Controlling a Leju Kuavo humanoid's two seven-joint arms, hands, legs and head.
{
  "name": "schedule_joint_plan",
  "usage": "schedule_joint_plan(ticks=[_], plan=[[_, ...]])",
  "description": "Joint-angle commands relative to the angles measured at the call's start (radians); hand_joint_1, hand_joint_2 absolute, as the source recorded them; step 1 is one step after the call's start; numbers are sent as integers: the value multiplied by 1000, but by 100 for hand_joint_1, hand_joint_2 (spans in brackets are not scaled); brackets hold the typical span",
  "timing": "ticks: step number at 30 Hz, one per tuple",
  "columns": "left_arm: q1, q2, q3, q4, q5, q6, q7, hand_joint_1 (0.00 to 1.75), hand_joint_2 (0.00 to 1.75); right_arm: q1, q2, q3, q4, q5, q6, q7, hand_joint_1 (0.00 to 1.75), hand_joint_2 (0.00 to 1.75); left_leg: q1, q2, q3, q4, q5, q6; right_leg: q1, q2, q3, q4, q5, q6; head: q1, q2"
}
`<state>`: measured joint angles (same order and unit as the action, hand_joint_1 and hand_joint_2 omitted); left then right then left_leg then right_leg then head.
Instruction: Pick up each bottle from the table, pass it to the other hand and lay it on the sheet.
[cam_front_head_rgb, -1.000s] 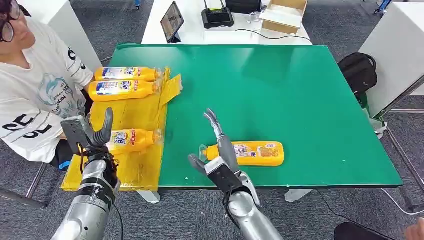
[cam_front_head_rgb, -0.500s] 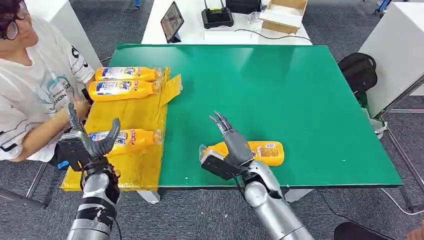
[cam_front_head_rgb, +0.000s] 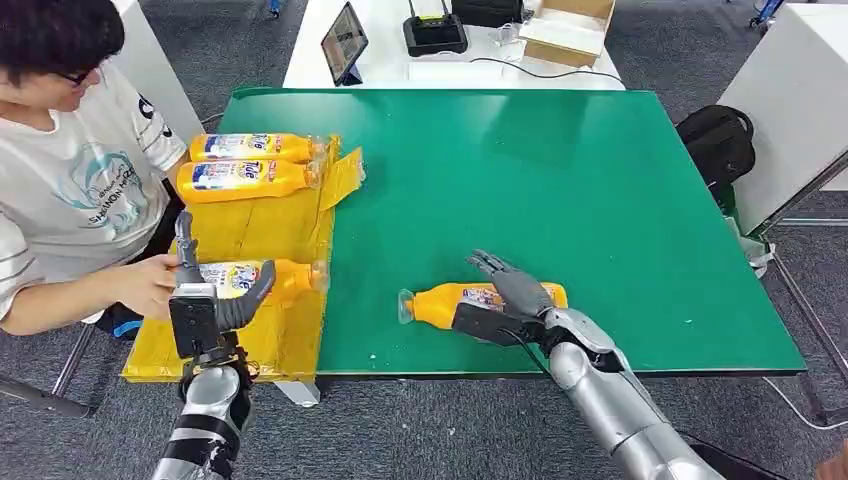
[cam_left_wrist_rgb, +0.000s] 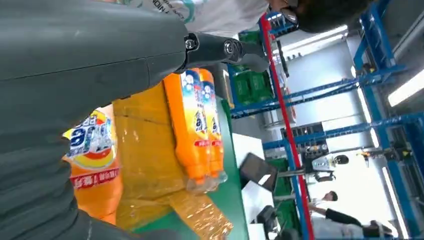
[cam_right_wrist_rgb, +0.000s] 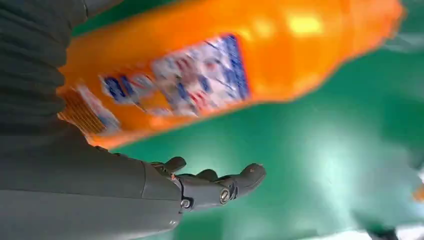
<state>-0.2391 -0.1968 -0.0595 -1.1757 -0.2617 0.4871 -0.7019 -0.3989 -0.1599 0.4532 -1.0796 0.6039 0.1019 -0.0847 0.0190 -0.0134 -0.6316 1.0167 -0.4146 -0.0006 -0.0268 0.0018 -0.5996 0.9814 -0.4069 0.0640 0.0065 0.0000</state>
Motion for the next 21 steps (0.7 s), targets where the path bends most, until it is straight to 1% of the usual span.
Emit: schedule_joint_plan(ticks=[1,2,6,8,9,10,13,18,19,20,21], plan=[[-44,15,-35,121,1,-5,4,0,175,-59,-96,89,87,-30,63,-1,0,175,0,0,3,0,-1,1,0,-1,3,-1,-1,-2,0,0],[-46,13,-35,126,0,-5,4,0,175,-60,-105,93,85,-36,70,0,0,175,0,1,5,-1,-1,2,1,-1,5,-1,-1,-3,0,0],[-53,8,-31,151,6,-10,4,0,175,-66,-128,103,89,-42,80,12,0,175,0,-1,2,-1,0,1,0,-1,2,-1,0,-2,0,0],[-56,7,-30,160,8,-13,4,0,175,-70,-139,110,86,-46,84,21,0,175,0,0,3,-1,-1,1,0,-1,3,-1,-1,-2,0,0],[-57,6,-29,165,7,-12,4,0,175,-76,-149,118,87,-35,80,49,0,175,0,0,2,0,0,1,0,-1,2,-1,0,-2,0,0],[-59,4,-25,178,7,-17,4,0,175,-81,-156,125,90,-24,79,81,0,175,0,0,4,-1,-1,1,1,-1,4,-1,-1,-3,0,0],[-61,-1,-17,195,5,-23,4,0,175,-101,-174,143,108,0,86,126,0,175,0,0,3,0,-1,1,0,-1,3,-1,-1,-2,0,0],[-75,-9,-2,227,7,-41,4,0,175,-120,-173,170,152,-12,119,133,0,175,0,1,5,0,-2,2,1,-1,6,-2,-1,-4,0,0],[-79,-11,1,234,11,-49,4,0,175,-122,-165,177,165,-13,119,132,2,175,0,1,4,-1,-1,1,0,0,4,-1,-1,-3,0,0],[-81,-14,0,237,11,-52,4,0,175,-119,-155,184,176,-10,116,134,5,175,0,2,5,-1,-1,1,1,0,5,-1,-1,-4,0,0],[-83,-14,1,240,9,-50,4,0,175,-121,-143,189,192,-11,113,133,14,175,0,3,7,-1,-2,1,1,1,6,-2,-1,-5,0,0]])
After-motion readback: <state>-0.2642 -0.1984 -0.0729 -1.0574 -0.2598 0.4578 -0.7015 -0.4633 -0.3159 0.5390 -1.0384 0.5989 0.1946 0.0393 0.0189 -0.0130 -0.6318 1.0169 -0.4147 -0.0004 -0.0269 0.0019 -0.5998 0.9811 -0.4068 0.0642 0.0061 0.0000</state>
